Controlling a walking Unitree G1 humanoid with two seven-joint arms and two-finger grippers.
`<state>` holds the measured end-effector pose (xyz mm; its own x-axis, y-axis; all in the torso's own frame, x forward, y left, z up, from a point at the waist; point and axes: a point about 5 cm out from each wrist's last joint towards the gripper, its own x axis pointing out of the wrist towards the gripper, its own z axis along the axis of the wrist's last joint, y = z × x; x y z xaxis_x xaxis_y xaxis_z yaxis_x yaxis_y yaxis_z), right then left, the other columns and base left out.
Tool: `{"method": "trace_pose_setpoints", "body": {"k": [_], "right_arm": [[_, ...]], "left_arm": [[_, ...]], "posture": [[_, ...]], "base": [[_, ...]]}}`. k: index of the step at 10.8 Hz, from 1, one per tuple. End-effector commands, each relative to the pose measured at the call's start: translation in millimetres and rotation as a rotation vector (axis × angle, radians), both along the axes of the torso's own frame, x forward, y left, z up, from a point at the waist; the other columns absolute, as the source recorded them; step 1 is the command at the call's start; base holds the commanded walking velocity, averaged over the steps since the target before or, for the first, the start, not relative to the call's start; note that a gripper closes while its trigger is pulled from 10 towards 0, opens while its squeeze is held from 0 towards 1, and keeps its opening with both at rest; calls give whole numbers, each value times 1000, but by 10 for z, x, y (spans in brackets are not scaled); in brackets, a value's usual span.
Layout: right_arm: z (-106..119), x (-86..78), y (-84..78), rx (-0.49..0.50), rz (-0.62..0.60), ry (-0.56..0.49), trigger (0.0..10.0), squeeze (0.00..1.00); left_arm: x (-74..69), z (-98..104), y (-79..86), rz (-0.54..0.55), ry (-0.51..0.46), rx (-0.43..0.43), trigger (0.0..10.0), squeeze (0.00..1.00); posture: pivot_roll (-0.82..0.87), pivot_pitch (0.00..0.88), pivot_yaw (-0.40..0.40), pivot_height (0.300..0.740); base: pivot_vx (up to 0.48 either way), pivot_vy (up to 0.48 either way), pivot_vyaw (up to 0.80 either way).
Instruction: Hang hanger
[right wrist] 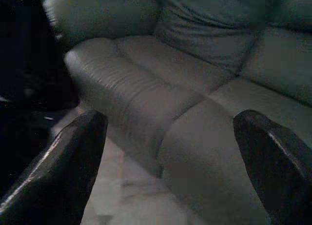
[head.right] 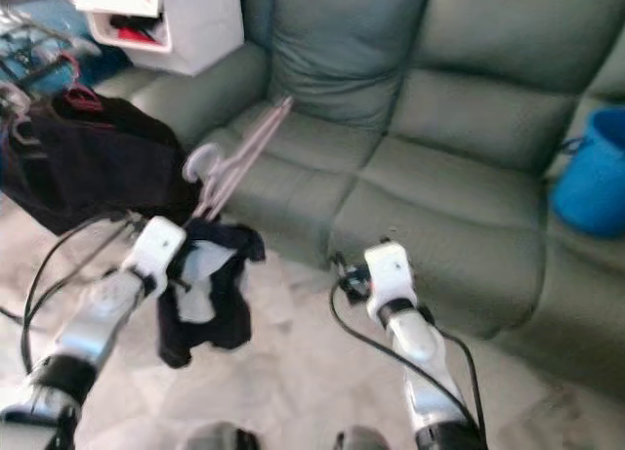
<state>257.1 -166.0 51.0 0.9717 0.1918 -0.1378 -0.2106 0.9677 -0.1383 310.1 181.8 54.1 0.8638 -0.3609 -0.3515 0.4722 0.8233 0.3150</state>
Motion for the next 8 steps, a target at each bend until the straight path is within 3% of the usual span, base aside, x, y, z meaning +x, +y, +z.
{"method": "trace_pose_setpoints", "body": {"k": [1, 3, 4, 6, 8], "right_arm": [[60, -53, -82, 6, -41, -21, 10000, 0], [63, -178, -128, -2, -14, 13, 10000, 0], [101, -224, -25, -67, 175, 56, 10000, 0], [198, -211, 165, -120, 399, 87, 10000, 0], [311, -143, 341, -115, 537, 89, 10000, 0]], "left_arm": [[65, 77, -36, -74, 7, 4, 10000, 0], [90, 68, -30, -174, 61, 81, 10000, 0], [123, 102, 60, -268, 47, 266, 10000, 0], [269, 258, 145, -242, -8, 360, 10000, 0], [366, 394, 233, -244, -72, 486, 10000, 0]], "posture": [[-150, 0, 113, 740], [-153, 22, 93, 740], [-147, 32, 69, 740], [-130, 30, 33, 740], [-107, 27, 6, 740]], "base": [[0, 0, 0], [0, 0, 0], [0, 0, 0], [0, 0, 0], [0, 0, 0]]}}
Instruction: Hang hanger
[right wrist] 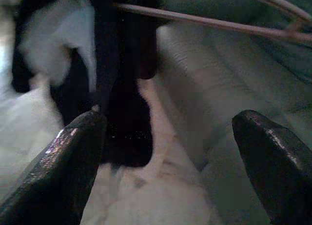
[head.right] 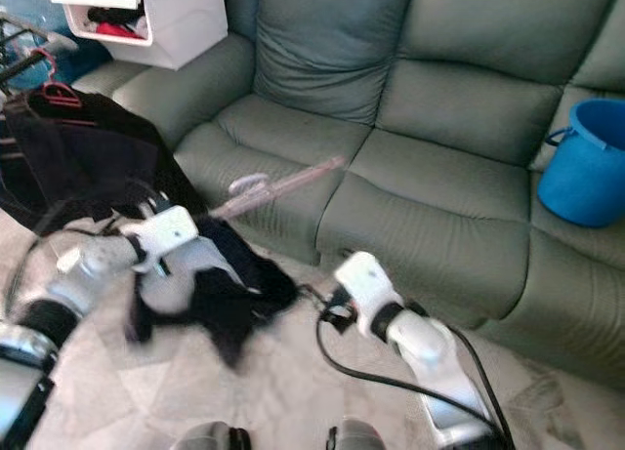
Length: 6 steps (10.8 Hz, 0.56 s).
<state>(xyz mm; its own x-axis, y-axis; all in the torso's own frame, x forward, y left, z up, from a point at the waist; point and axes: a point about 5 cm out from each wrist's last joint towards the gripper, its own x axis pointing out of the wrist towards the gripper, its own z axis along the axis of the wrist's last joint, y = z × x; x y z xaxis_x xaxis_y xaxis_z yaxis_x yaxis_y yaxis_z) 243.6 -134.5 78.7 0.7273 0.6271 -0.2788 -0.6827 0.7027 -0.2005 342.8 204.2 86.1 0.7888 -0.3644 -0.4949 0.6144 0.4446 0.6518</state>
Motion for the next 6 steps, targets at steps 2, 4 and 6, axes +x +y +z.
{"method": "trace_pose_setpoints", "body": {"k": [2, 4, 6], "right_arm": [[166, 46, 44, -58, 109, -48, 10000, 0], [420, 257, -165, -263, 187, -182, 10000, 0], [449, 367, -418, -400, 210, -176, 10000, 0]], "left_arm": [[22, 77, 53, -62, -45, 93, 10000, 0], [-80, -2, 124, -113, -38, 146, 10000, 0], [-144, -49, 123, -163, -35, 171, 10000, 0]], "posture": [[-96, 36, -7, 740], [-93, 44, -19, 740], [-91, 56, -26, 740]], "base": [[0, 0, 0], [0, 0, 0], [0, 0, 0]]}}
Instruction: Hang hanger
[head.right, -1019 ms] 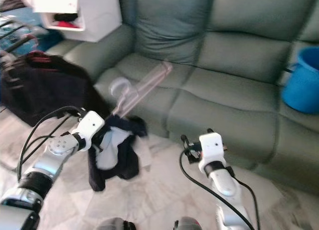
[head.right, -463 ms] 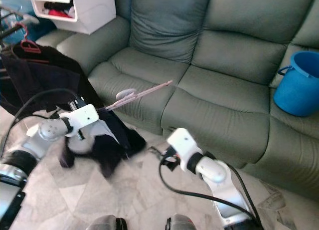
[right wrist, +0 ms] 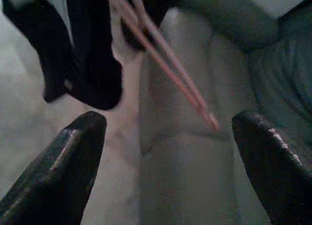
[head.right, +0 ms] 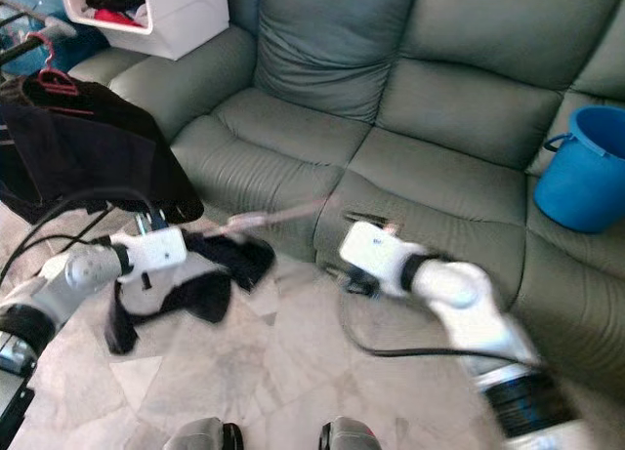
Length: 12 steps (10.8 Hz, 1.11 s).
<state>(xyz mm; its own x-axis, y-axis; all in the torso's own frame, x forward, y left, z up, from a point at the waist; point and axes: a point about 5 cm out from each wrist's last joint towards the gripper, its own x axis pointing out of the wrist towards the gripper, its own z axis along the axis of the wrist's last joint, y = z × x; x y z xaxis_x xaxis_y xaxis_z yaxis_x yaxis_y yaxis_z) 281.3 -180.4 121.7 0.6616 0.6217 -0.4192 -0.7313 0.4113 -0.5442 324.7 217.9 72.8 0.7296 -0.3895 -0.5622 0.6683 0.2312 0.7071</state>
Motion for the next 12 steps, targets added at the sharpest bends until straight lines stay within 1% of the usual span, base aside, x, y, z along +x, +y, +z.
{"method": "trace_pose_setpoints", "body": {"k": [1, 2, 3, 4, 5, 7, 8, 10, 11, 12], "right_arm": [[19, 24, -41, -27, 17, -2, 10000, 0], [3, 65, -138, -99, 40, 1, 10000, 0], [19, 126, -207, -140, 55, -5, 10000, 0], [33, 159, -238, -180, 94, -16, 10000, 0], [100, 242, -242, -190, 118, -30, 10000, 0], [120, 356, -271, -236, 148, -39, 10000, 0], [103, 416, -253, -246, 156, -33, 10000, 0], [18, 444, -179, -256, 194, 10, 10000, 0], [-25, 458, -85, -246, 237, 25, 10000, 0], [15, 478, -4, -232, 271, -15, 10000, 0]], "left_arm": [[24, 88, -30, -49, -43, 7, 10000, 0], [5, 82, -42, -73, -42, 4, 10000, 0], [-3, 120, -83, -121, -55, 5, 10000, 0], [-9, 140, -114, -151, -59, -2, 10000, 0], [-19, 133, -122, -176, -53, 12, 10000, 0], [-33, 131, -157, -197, -56, 3, 10000, 0], [-35, 133, -209, -212, -54, -12, 10000, 0], [-31, 143, -245, -223, -52, -22, 10000, 0], [-23, 157, -257, -221, -48, -38, 10000, 0], [-21, 156, -265, -216, -36, -49, 10000, 0]], "posture": [[-87, 58, -28, 740], [-84, 63, -29, 740], [-79, 67, -30, 740], [-75, 68, -32, 740], [-74, 70, -32, 740], [-74, 70, -33, 740], [-69, 68, -35, 740], [-64, 66, -37, 740], [-61, 66, -38, 740], [-56, 68, -39, 740]], "base": [[0, 0, 0], [0, 0, 0], [0, 0, 0], [0, 0, 0], [0, 0, 0], [0, 0, 0], [0, 0, 0], [0, 0, 0], [0, 0, 0], [0, 0, 0]]}}
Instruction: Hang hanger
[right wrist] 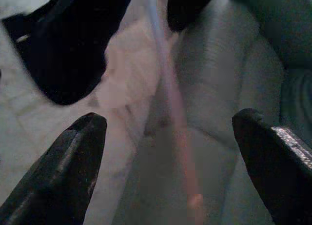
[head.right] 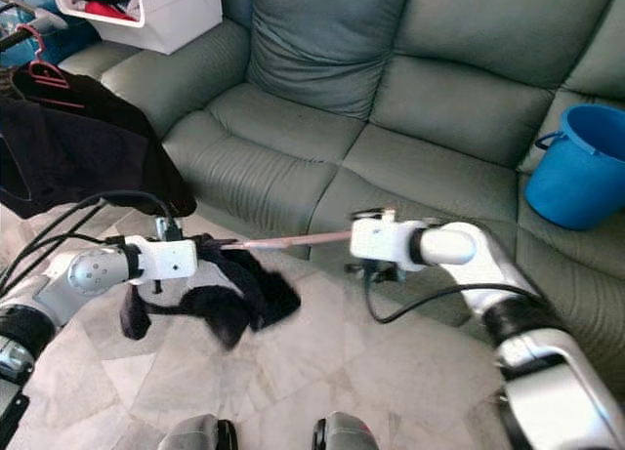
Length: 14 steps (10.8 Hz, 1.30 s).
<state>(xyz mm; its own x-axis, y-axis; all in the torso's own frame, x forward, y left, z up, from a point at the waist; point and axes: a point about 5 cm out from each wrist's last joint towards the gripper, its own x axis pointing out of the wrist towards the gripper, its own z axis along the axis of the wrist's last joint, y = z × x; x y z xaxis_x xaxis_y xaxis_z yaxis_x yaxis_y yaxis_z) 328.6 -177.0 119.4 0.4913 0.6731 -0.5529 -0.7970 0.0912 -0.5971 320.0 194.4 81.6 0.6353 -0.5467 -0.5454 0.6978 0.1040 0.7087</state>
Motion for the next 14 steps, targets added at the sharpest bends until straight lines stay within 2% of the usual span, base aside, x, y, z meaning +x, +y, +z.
{"method": "trace_pose_setpoints", "body": {"k": [1, 2, 3, 4, 5, 7, 11, 14], "right_arm": [[109, 51, 35, 46, 5, -18, 10000, 0], [96, 69, 35, 15, 15, -15, 10000, 0], [-14, 44, -4, -36, 29, 16, 10000, 0], [-63, 32, -16, -51, 34, 33, 1373, 0], [-125, 9, 14, -63, 54, 67, 0, 0], [-167, -7, 84, -75, 93, 80, 0, 0], [-183, 40, 70, -146, 103, -12, 0, 0], [-169, 57, 76, -140, 105, -54, 0, 0]], "left_arm": [[20, 66, -32, -12, -24, -22, 10000, 0], [15, 62, -35, -11, -20, -29, 10000, 0], [15, 61, -58, -18, -18, -33, 10000, 0], [16, 65, -69, -20, -16, -37, 10000, 0], [16, 62, -77, -21, -12, -39, 10000, 0], [14, 55, -87, -20, -9, -42, 10000, 0], [9, 59, -103, -25, -2, -49, 10000, 0], [11, 62, -108, -26, -1, -50, 10000, 0]], "posture": [[-56, 68, -39, 740], [-59, 66, -39, 740], [-59, 65, -42, 740], [-60, 64, -43, 740], [-61, 63, -44, 740], [-62, 63, -48, 740], [-59, 64, -50, 740], [-59, 64, -50, 740]], "base": [[0, 0, 0], [0, 0, 0], [0, 0, 0], [0, 0, 0], [0, 0, 0], [0, 0, 0], [0, 0, 0], [0, 0, 0]]}}
